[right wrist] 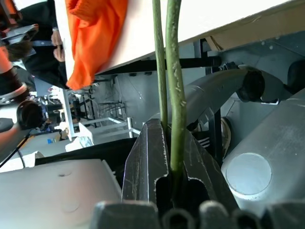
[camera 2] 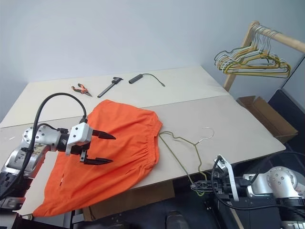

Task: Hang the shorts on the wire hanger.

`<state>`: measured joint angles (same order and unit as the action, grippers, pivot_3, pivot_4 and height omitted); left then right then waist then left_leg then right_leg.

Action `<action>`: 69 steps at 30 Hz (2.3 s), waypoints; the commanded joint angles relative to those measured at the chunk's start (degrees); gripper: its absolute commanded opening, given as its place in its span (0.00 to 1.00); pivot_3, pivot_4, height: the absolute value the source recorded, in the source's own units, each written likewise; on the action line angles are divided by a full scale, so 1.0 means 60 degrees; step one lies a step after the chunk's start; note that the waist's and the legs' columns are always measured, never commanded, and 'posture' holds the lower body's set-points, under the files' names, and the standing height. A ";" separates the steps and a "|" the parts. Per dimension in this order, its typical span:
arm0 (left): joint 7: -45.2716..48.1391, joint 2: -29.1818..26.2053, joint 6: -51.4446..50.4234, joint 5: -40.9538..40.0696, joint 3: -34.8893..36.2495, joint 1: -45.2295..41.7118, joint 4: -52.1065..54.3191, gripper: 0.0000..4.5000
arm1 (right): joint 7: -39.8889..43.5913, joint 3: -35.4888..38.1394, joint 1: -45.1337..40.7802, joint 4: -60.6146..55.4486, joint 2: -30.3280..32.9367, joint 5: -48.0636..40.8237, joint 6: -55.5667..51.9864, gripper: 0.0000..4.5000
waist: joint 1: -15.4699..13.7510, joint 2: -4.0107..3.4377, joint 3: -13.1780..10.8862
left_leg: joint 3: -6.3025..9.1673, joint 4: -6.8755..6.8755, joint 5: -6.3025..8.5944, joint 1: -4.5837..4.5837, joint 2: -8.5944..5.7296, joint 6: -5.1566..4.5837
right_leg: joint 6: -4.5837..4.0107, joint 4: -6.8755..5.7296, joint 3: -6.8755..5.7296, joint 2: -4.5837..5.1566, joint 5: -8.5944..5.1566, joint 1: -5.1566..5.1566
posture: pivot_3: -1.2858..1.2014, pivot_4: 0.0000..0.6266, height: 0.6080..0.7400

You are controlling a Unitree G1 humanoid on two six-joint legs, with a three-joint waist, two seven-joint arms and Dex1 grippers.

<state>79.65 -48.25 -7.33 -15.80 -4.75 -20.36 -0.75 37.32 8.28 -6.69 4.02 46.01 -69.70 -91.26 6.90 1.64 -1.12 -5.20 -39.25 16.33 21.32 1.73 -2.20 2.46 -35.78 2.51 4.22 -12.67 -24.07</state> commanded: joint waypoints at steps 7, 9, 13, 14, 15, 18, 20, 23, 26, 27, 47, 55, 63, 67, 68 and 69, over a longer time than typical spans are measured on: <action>0.0077 -0.0092 0.0317 0.0022 0.0116 -0.0336 -0.0100 0.99 | 0.0048 0.0594 -0.0332 -0.0560 -0.0643 0.0212 0.0110 0.00 | 0.0020 -0.0001 0.0000 | 0.0000 0.0000 0.0000 0.0000 0.0001 0.0000 | 0.0000 -0.0001 0.0000 -0.0002 0.0001 -0.0001 | 0.46 0.00 1.00; 0.0061 -0.0102 0.0383 0.0070 0.0086 -0.0279 -0.0142 0.99 | -0.0035 0.0749 -0.0346 -0.0658 -0.0668 0.0251 0.0109 0.00 | 0.0020 -0.0002 0.0001 | -0.0001 -0.0001 0.0000 0.0000 -0.0001 0.0000 | 0.0001 -0.0001 0.0001 0.0000 0.0002 0.0000 | 0.46 0.00 1.00; 0.0018 -0.0093 0.0359 0.0040 0.0076 -0.0131 -0.0016 0.99 | -0.0257 0.0855 -0.0369 -0.0810 -0.0694 0.0437 0.0038 0.00 | 0.0022 -0.0002 0.0001 | 0.0000 -0.0001 0.0000 0.0000 0.0000 0.0000 | 0.0001 -0.0001 0.0000 -0.0001 0.0002 0.0000 | 0.46 0.00 1.00; 0.0005 -0.0083 0.0349 0.0044 0.0067 -0.0118 -0.0002 0.99 | -0.0299 0.0890 -0.0383 -0.0799 -0.0727 0.0475 0.0015 0.00 | 0.0022 -0.0002 0.0001 | 0.0000 -0.0001 0.0000 0.0000 0.0000 0.0000 | 0.0001 -0.0001 0.0000 0.0000 0.0002 0.0000 | 0.46 0.00 1.00; -0.0006 -0.0076 0.0344 0.0049 0.0057 -0.0108 0.0008 0.99 | -0.0310 0.0917 -0.0395 -0.0795 -0.0755 0.0516 -0.0009 0.00 | 0.0023 -0.0002 0.0001 | 0.0000 -0.0001 0.0000 0.0000 0.0000 0.0000 | 0.0001 -0.0001 0.0000 -0.0001 0.0002 0.0000 | 0.46 0.00 1.00; -0.0075 -0.0082 0.0358 0.0125 0.0020 -0.0042 0.0048 0.99 | -0.0382 0.0916 -0.0469 -0.0728 -0.0807 0.0647 -0.0101 0.00 | 0.0027 -0.0002 0.0001 | 0.0001 -0.0001 0.0000 -0.0001 0.0000 0.0000 | 0.0001 -0.0002 0.0000 -0.0002 0.0002 0.0000 | 0.46 0.00 1.00; -0.0106 -0.0087 0.0341 0.0131 0.0022 -0.0002 0.0075 0.99 | -0.0337 0.0925 -0.0502 -0.0736 -0.0812 0.0637 -0.0141 0.00 | 0.0030 -0.0002 0.0001 | 0.0000 -0.0001 0.0000 -0.0001 0.0000 0.0000 | 0.0001 -0.0003 0.0001 -0.0001 0.0002 0.0000 | 0.46 0.00 1.00; -0.0135 -0.0099 0.0324 0.0123 0.0033 0.0055 0.0122 0.99 | -0.0393 0.0955 -0.0522 -0.0726 -0.0796 0.0746 -0.0154 0.00 | 0.0029 -0.0002 0.0001 | 0.0000 -0.0001 0.0000 -0.0001 0.0000 0.0000 | 0.0000 -0.0002 0.0000 -0.0001 0.0002 0.0000 | 0.46 0.00 1.00; -0.0175 -0.0105 0.0323 0.0167 0.0025 0.0080 0.0139 0.99 | -0.0598 0.1056 -0.0592 -0.0439 -0.0864 0.0995 -0.0112 0.00 | 0.0028 -0.0002 0.0001 | 0.0000 -0.0001 0.0000 -0.0001 0.0000 0.0000 | 0.0000 -0.0003 0.0000 -0.0001 0.0002 0.0001 | 0.46 0.00 1.00; -0.0174 -0.0093 0.0326 0.0175 0.0020 0.0074 0.0138 0.99 | -0.0504 0.1119 -0.0611 -0.0402 -0.0868 0.0961 -0.0117 0.00 | 0.0027 -0.0002 0.0001 | 0.0000 -0.0002 0.0000 -0.0001 -0.0001 0.0000 | 0.0001 -0.0003 0.0001 0.0000 0.0003 0.0002 | 0.46 0.00 1.00; -0.0274 -0.0111 0.0353 0.0325 0.0015 0.0203 0.0169 0.99 | -0.0129 0.0995 -0.0745 -0.0346 -0.0860 0.0918 -0.0206 0.00 | 0.0029 -0.0003 0.0002 | 0.0001 -0.0003 0.0000 -0.0002 -0.0001 0.0000 | 0.0000 -0.0005 0.0000 -0.0002 0.0003 0.0002 | 0.47 0.00 1.00; -0.0272 -0.0028 0.0332 0.0310 -0.0025 0.0159 0.0183 0.99 | -0.0008 0.1079 -0.0908 -0.0218 -0.0713 0.1099 -0.0191 0.00 | 0.0028 -0.0003 0.0002 | 0.0001 -0.0005 0.0000 -0.0003 -0.0001 0.0000 | 0.0000 -0.0005 0.0000 -0.0001 0.0004 0.0003 | 0.46 0.00 1.00; -0.0261 -0.0080 0.0385 0.0275 0.0037 0.0261 0.0225 0.99 | -0.0050 0.0968 -0.0781 -0.0245 -0.0900 0.1227 -0.0205 0.00 | 0.0029 -0.0004 0.0002 | 0.0001 -0.0005 0.0000 -0.0002 -0.0001 0.0000 | 0.0001 -0.0007 0.0001 -0.0001 0.0004 0.0003 | 0.47 0.00 1.00; -0.0261 -0.0078 0.0393 0.0292 0.0023 0.0257 0.0216 0.99 | -0.0067 0.0993 -0.0704 -0.0299 -0.0965 0.1185 -0.0206 0.00 | 0.0027 -0.0004 0.0002 | 0.0002 -0.0005 0.0000 -0.0003 0.0000 0.0000 | 0.0000 -0.0008 0.0000 -0.0002 0.0004 0.0003 | 0.47 0.00 1.00; -0.0260 -0.0070 0.0389 0.0283 0.0023 0.0249 0.0223 0.99 | -0.0051 0.1012 -0.0689 -0.0347 -0.0964 0.1144 -0.0206 0.00 | 0.0026 -0.0004 0.0002 | 0.0002 -0.0005 0.0000 -0.0003 0.0000 0.0000 | 0.0000 -0.0008 0.0000 -0.0002 0.0004 0.0003 | 0.47 0.00 1.00; -0.0268 -0.0059 0.0381 0.0282 0.0018 0.0235 0.0230 0.99 | -0.0013 0.1020 -0.0687 -0.0372 -0.0966 0.1085 -0.0206 0.00 | 0.0026 -0.0004 0.0002 | 0.0001 -0.0006 0.0000 -0.0002 0.0000 0.0000 | 0.0000 -0.0008 0.0000 -0.0001 0.0004 0.0003 | 0.47 0.00 1.00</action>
<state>78.22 -48.10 -6.08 -13.62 -5.47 -18.09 -0.88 36.20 13.04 -10.41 3.39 40.17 -61.89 -91.98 7.05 1.62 -1.10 -5.19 -39.28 16.33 21.31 1.72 -2.20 2.46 -35.83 2.51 4.22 -12.65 -24.06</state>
